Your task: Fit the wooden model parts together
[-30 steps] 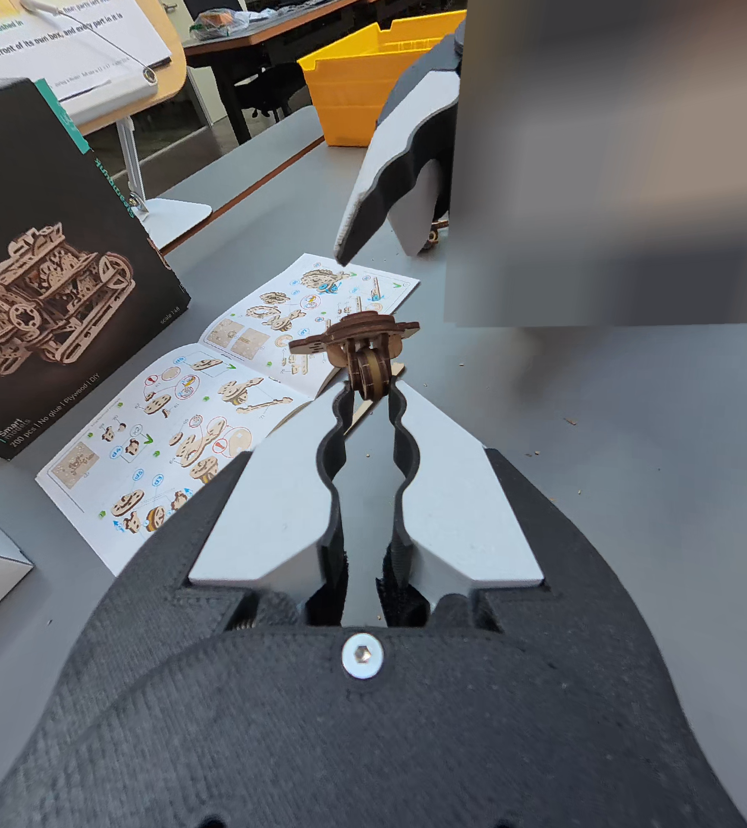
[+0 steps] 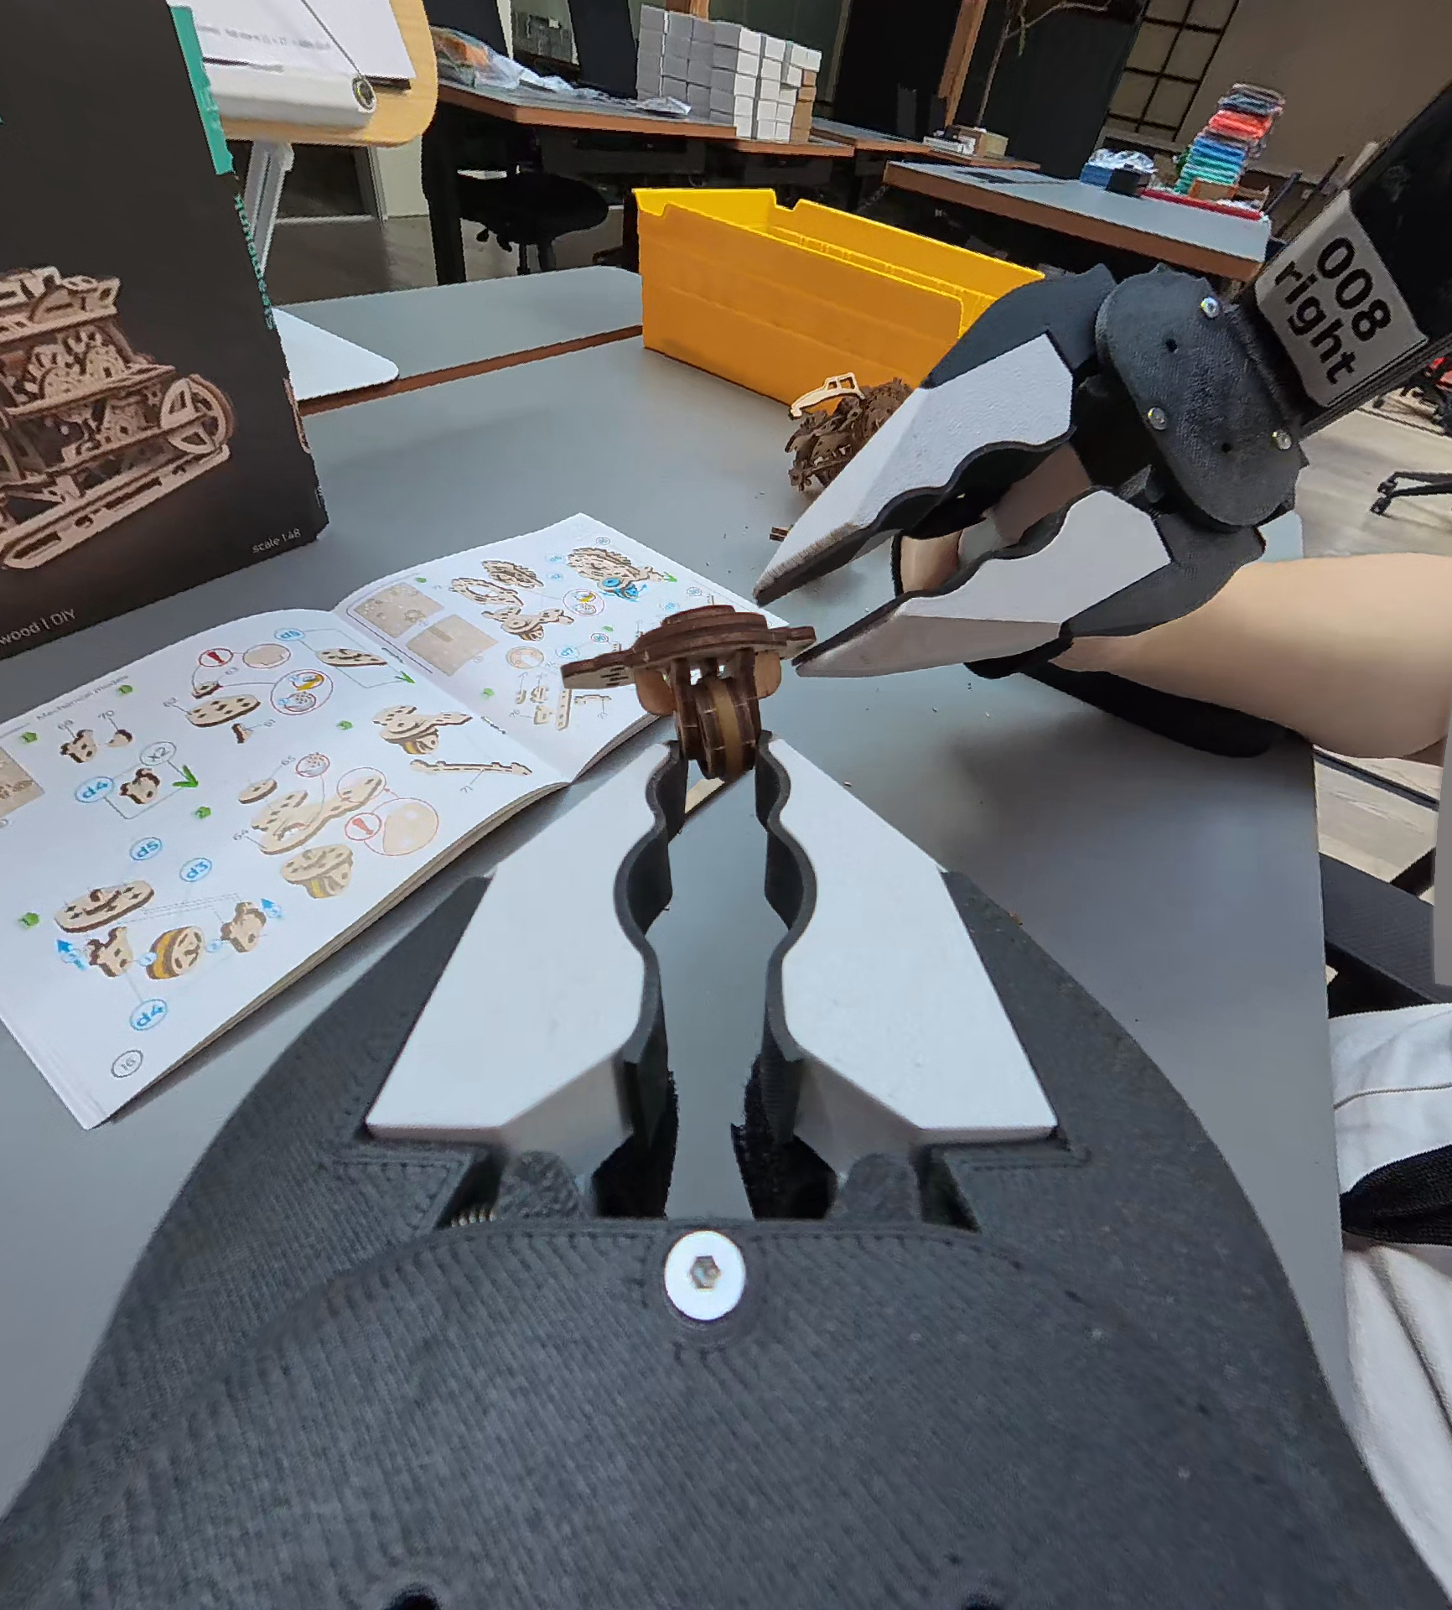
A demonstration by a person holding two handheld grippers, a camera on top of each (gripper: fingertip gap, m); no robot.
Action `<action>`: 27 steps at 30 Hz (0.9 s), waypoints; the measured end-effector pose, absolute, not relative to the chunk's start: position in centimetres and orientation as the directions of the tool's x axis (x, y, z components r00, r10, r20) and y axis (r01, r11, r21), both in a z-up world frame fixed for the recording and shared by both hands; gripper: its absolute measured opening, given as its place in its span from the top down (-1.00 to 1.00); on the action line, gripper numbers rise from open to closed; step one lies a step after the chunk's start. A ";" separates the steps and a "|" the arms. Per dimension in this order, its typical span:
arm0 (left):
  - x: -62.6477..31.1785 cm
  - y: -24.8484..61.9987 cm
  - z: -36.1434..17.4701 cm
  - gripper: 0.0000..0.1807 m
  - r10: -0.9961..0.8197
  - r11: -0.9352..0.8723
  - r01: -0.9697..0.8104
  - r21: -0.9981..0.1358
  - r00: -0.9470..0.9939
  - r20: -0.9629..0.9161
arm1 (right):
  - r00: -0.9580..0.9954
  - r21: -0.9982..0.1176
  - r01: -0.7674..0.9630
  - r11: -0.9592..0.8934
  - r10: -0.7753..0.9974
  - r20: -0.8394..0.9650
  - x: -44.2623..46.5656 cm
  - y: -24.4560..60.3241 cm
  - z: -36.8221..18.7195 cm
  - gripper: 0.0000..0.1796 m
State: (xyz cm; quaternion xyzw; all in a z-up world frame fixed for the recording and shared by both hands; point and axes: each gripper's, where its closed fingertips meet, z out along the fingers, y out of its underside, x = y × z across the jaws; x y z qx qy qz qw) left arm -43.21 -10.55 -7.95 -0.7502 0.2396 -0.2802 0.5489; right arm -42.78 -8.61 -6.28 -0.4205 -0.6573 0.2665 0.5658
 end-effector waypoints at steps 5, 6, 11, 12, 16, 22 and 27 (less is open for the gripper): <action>-43.2 -10.6 -7.8 0.85 -0.672 -0.292 -0.029 -0.956 0.718 0.183 | -0.002 -0.809 0.265 0.525 0.839 0.544 -43.1 -8.5 -6.5 0.92; -43.3 -10.6 -7.8 0.85 -0.672 -0.291 -0.030 -0.956 0.718 0.182 | 0.001 -0.804 0.266 0.532 0.834 0.552 -43.1 -8.5 -6.5 0.95; -42.8 -10.8 -8.6 0.85 -0.693 -0.317 -0.070 -0.946 0.698 0.180 | 0.024 -0.746 0.276 0.606 0.771 0.636 -43.0 -8.4 -6.3 0.97; -42.6 -11.0 -9.1 0.85 -0.702 -0.333 -0.086 -0.939 0.687 0.187 | 0.025 -0.724 0.276 0.632 0.748 0.663 -42.9 -8.5 -6.2 0.98; -42.1 -11.2 -9.8 0.49 -0.719 -0.342 -0.154 -0.927 0.678 0.153 | 0.010 -0.645 0.288 0.708 0.671 0.742 -43.1 -9.1 -6.5 0.98; -42.6 -11.5 -9.0 0.59 -0.718 -0.309 -0.141 -0.941 0.683 0.133 | -0.002 -0.572 0.286 0.769 0.598 0.802 -43.3 -9.8 -6.8 0.98; -42.8 -11.6 -8.5 0.64 -0.721 -0.307 -0.107 -0.946 0.675 0.158 | 0.003 -0.541 0.279 0.794 0.562 0.827 -43.3 -9.9 -6.6 0.98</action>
